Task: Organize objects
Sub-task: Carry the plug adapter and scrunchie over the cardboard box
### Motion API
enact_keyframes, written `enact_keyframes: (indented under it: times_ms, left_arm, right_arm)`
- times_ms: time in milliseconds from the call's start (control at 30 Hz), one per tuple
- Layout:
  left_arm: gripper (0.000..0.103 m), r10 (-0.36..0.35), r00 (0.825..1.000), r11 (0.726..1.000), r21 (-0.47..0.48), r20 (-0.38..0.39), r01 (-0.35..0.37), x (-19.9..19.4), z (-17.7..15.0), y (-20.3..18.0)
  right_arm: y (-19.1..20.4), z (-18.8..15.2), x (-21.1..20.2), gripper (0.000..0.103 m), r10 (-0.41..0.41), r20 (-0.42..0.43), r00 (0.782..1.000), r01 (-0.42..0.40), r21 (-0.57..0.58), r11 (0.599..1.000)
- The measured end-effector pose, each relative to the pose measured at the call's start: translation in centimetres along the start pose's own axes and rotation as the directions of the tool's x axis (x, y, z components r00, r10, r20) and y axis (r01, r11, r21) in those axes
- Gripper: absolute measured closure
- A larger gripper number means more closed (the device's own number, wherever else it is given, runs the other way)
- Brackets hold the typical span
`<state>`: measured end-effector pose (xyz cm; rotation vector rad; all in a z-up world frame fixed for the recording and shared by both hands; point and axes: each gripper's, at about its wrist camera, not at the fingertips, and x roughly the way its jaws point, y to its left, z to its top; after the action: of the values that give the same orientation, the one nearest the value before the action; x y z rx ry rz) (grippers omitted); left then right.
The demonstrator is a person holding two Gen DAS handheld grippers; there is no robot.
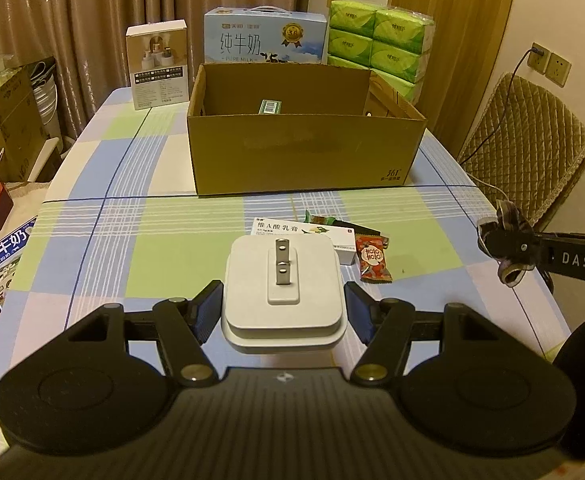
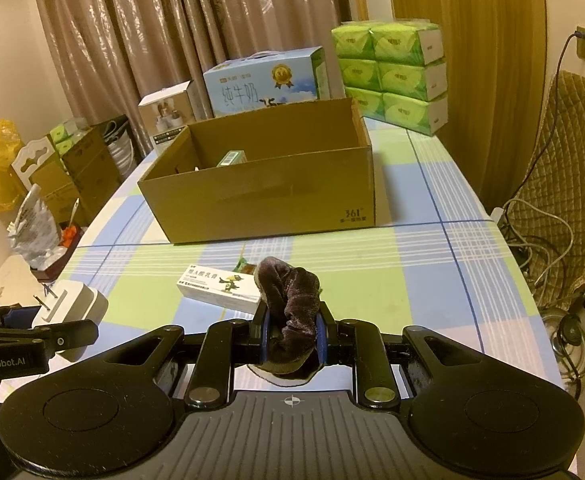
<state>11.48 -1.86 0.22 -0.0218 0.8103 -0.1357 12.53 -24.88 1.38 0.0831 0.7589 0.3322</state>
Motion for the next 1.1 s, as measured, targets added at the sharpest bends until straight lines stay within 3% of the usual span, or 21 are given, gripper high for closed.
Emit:
enact_keyframes:
  times_ms: [733,1100]
  left_arm:
    - [0.043,-0.003,1.000,1.000,0.000,-0.008,0.003,0.7,0.3,-0.3]
    - [0.043,-0.013,1.000,0.999,0.045,0.004,0.013,3.0,4.4,-0.1]
  right_arm:
    - [-0.8,0.2,0.7,0.084,-0.009,-0.015,1.000,0.009,-0.002,1.000]
    - [-1.3,4.5,3.1,0.084,-0.003,0.004,1.000,0.003,-0.044,0.999]
